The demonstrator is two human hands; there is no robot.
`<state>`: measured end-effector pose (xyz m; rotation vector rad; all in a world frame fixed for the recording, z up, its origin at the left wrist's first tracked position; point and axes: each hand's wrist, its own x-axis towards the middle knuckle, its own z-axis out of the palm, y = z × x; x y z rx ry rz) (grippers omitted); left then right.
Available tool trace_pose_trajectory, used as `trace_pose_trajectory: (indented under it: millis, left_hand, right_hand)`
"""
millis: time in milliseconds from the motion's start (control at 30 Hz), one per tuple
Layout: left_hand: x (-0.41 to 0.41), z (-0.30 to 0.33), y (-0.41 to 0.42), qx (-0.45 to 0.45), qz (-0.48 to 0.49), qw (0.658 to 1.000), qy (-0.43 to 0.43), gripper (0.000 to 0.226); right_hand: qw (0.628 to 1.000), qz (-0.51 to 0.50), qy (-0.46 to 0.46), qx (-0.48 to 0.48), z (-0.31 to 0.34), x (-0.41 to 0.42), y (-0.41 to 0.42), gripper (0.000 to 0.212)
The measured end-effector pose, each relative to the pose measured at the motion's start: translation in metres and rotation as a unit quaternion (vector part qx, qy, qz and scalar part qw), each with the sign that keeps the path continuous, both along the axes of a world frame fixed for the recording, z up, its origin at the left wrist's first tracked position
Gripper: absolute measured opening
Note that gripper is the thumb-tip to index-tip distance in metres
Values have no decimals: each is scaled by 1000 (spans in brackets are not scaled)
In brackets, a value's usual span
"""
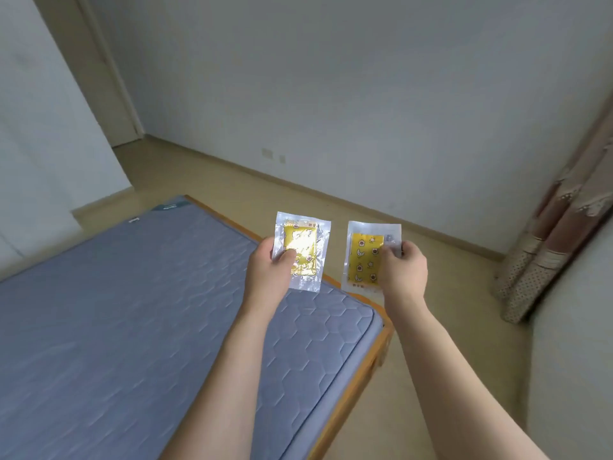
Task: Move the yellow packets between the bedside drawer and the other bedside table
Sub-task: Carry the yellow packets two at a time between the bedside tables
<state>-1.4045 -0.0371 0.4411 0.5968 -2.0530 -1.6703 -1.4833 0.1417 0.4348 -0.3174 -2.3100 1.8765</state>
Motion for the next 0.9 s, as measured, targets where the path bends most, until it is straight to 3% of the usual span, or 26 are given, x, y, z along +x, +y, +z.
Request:
trace_pose_trajectory:
  millis: [167, 467, 700, 900]
  left_hand:
    - [-154, 22, 41, 28, -21, 999, 7, 11]
    - [-403, 6, 206, 27, -163, 986, -17, 15]
    - [-592, 13, 280, 1, -159, 987, -15, 10]
    - [-698, 34, 264, -12, -109, 994, -7, 11]
  right_hand:
    - [997, -74, 1, 22, 18, -123, 64, 20]
    - [980, -200, -7, -19, -5, -325, 222, 17]
    - [987, -156, 13, -17, 4, -516, 299, 16]
    - [997, -71, 16, -10, 21, -657, 278, 15]
